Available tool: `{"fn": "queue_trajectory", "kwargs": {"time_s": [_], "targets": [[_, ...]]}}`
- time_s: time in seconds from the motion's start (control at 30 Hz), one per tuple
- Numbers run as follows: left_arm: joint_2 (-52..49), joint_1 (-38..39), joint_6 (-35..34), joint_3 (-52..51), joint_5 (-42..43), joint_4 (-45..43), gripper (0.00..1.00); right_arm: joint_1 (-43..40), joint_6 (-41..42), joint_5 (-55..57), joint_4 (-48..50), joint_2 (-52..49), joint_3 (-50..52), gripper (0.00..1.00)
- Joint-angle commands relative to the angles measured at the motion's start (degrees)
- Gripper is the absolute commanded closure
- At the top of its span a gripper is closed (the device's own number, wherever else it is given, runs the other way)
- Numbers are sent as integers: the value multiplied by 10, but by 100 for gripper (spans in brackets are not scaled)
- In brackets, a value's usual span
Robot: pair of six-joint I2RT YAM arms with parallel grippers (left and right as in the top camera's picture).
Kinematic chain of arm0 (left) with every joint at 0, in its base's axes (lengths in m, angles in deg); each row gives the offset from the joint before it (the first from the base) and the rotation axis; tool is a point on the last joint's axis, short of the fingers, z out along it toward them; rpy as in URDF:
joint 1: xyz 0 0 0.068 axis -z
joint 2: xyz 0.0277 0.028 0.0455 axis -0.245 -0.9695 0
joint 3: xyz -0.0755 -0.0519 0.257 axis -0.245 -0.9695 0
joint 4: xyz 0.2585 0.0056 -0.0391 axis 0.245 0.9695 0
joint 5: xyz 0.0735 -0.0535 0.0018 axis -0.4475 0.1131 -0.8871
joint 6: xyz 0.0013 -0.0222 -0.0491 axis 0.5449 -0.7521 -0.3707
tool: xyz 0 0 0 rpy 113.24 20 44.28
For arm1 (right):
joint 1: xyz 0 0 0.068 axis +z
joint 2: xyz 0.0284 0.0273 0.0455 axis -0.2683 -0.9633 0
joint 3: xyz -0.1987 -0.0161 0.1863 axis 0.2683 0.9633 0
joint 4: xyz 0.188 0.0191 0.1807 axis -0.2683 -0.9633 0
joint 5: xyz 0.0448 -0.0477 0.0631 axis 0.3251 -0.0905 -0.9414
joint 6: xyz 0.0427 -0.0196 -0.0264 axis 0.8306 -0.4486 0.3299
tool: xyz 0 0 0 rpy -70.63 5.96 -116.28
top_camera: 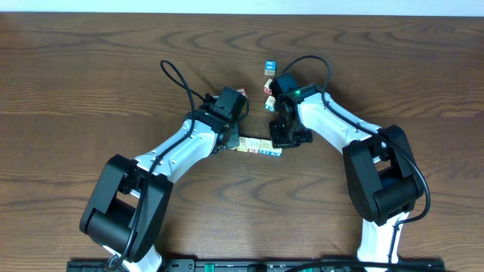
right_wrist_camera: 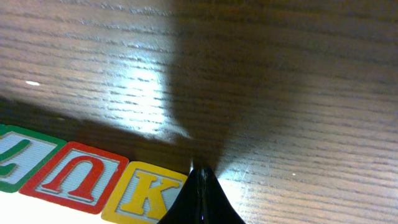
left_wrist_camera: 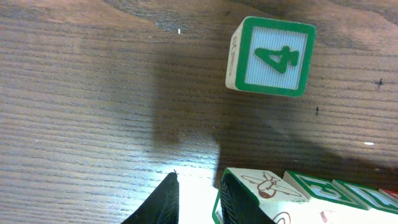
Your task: Lift 5 blocks
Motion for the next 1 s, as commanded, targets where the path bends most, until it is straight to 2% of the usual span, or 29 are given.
{"fn": "queue_trajectory", "kwargs": {"time_s": [0.0, 0.07, 0.23, 0.53, 0.6, 0.73, 0.97], "targets": [[-7, 13, -9, 11, 49, 3, 74, 7, -3, -47, 3, -8, -8, 99], [-7, 13, -9, 11, 47, 8, 69, 7, -3, -47, 3, -8, -8, 99], [-7, 13, -9, 11, 45, 10, 69, 6, -3, -47, -5, -8, -8, 99], [-7, 13, -10, 11, 45, 10, 69, 5, 45, -47, -53, -8, -8, 99], [-7, 13, -10, 11, 46, 10, 69, 5, 45, -47, -53, -8, -8, 96], [-7, 13, -10, 11, 46, 10, 69, 5, 45, -47, -50, -8, -8, 77], [-7, 13, -10, 11, 46, 10, 69, 5, 45, -46, -40, -8, -8, 76]]}}
